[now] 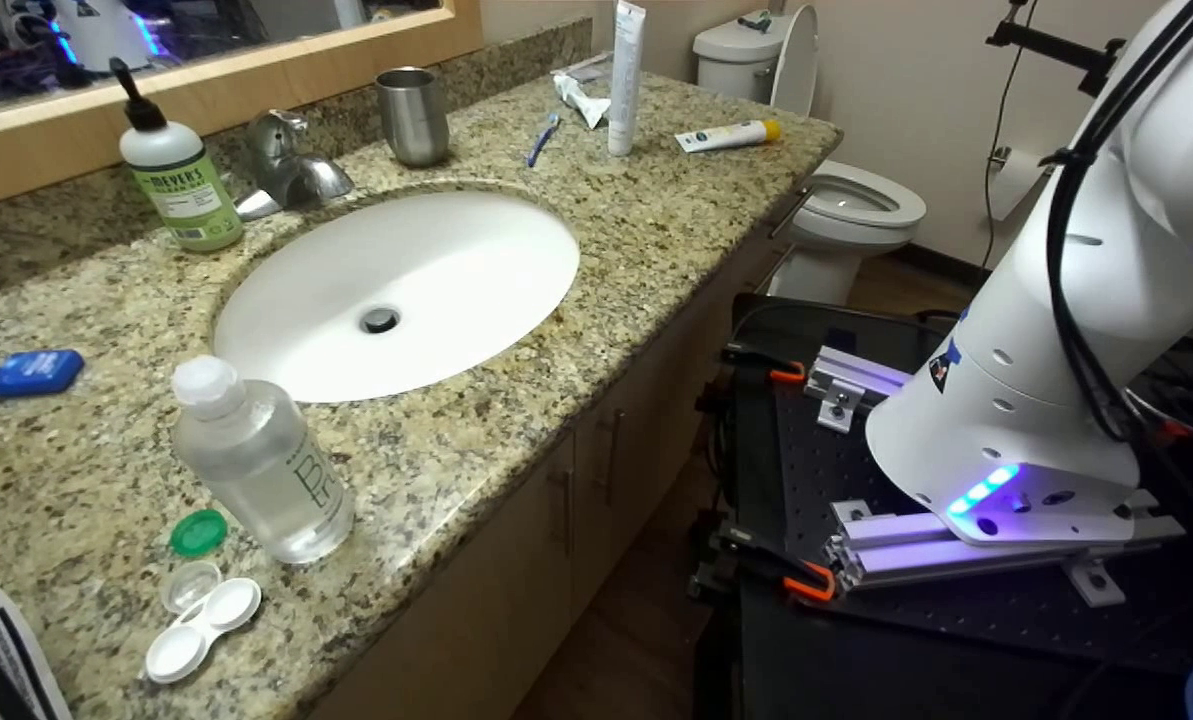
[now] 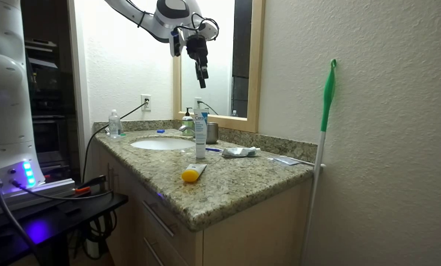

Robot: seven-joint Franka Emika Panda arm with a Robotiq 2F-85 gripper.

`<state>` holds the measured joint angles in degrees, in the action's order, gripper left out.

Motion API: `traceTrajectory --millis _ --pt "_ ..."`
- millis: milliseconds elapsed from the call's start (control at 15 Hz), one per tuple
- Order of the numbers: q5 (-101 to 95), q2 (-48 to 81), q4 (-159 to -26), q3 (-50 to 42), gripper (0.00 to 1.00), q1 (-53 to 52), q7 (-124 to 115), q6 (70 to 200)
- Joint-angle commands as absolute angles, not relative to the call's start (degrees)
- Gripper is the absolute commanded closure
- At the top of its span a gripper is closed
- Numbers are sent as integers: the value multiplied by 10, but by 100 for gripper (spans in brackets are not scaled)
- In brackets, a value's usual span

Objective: Move the white tube with a white lid to the left

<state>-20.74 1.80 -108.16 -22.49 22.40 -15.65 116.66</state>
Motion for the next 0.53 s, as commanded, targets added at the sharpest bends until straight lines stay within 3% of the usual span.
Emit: traceTrajectory --millis 0,467 --pt "-207 34 -1069 -226 0 224 -155 1164" --pt "-147 43 -1080 -237 0 235 -115 1078"
